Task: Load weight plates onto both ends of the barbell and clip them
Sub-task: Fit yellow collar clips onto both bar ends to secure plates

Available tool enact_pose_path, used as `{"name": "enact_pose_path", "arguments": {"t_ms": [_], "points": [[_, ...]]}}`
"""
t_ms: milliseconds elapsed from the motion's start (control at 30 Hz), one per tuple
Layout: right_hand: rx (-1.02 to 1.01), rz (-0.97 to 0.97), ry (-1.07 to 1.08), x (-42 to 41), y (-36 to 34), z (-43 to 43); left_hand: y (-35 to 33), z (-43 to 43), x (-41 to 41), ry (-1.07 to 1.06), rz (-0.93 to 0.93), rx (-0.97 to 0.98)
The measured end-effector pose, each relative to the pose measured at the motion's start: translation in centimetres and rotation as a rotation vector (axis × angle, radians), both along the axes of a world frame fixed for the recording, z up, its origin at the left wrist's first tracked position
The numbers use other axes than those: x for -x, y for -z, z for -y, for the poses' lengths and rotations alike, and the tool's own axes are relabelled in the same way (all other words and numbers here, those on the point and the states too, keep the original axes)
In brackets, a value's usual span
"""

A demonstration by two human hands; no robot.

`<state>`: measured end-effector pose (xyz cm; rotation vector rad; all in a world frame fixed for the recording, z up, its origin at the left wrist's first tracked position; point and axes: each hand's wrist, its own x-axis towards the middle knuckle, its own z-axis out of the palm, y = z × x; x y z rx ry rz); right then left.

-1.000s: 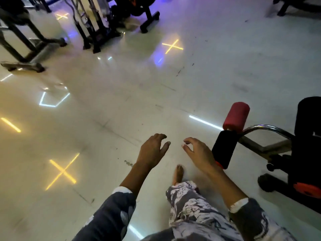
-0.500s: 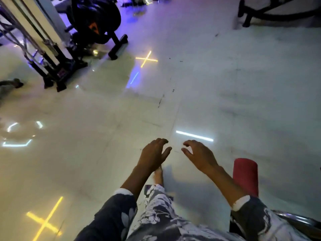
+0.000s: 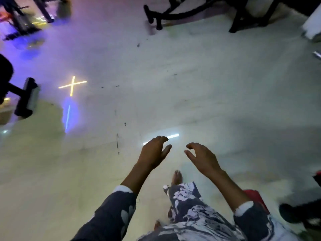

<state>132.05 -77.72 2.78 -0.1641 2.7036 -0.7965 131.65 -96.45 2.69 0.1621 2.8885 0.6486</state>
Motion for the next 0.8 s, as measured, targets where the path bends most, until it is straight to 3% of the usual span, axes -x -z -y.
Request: {"name": "enact_pose_path", "arguments": {"t_ms": [333, 800], "points": [[0.07, -0.023, 0.354, 22.9, 1.2, -7.9, -0.2, -8.1, 27.4, 0.329, -0.017, 0.057], [0.041, -0.147, 0.815, 51.2, -0.3, -31.5, -0.1, -35.5, 63.4, 0.754, -0.1, -0.043]]}}
